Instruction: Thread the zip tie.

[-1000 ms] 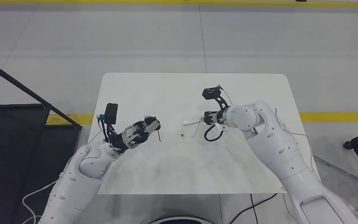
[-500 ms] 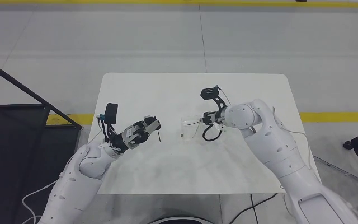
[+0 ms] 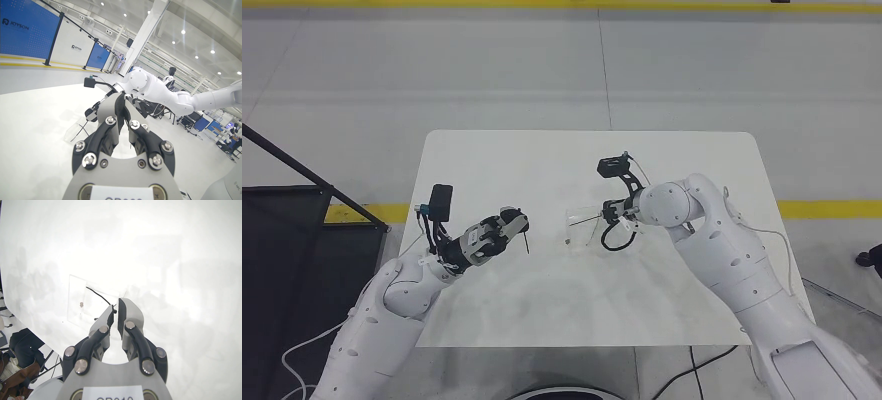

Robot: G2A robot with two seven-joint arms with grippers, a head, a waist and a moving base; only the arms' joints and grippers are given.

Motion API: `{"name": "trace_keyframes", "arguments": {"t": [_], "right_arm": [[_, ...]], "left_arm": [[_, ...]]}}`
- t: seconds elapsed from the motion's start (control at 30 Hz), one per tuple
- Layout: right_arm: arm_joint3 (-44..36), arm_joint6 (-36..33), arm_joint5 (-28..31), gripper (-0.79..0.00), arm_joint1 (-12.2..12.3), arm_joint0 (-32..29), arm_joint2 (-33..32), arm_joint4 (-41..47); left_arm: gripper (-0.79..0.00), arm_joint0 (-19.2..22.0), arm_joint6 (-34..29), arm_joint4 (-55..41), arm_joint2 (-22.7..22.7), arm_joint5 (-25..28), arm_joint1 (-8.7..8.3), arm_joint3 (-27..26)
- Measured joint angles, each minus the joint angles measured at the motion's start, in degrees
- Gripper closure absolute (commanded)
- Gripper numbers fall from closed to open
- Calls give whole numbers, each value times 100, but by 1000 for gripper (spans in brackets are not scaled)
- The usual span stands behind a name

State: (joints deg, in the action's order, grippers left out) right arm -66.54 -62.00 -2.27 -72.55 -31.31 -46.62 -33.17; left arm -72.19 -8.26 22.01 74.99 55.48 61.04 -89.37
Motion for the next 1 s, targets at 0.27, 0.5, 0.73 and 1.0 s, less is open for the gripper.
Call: {"name": "trace_keyframes", "arguments": {"t": [0.27, 0.5, 0.73, 1.0], "right_arm": [[-4, 77, 11, 0, -12, -21, -61, -27], [-302, 241, 47, 0, 78, -257, -348, -83], [-930, 514, 149, 0, 253, -785, -875, -113], [-1932, 850, 183, 0, 468, -1689, -1606, -114]], "left_arm": [[0, 0, 0, 0, 0, 0, 0, 0], [0, 0, 0, 0, 0, 0, 0, 0], [0, -93, 288, 432, 124, -336, 23, -225], [0, -437, 1818, 2602, 81, -1430, 157, -714]]}}
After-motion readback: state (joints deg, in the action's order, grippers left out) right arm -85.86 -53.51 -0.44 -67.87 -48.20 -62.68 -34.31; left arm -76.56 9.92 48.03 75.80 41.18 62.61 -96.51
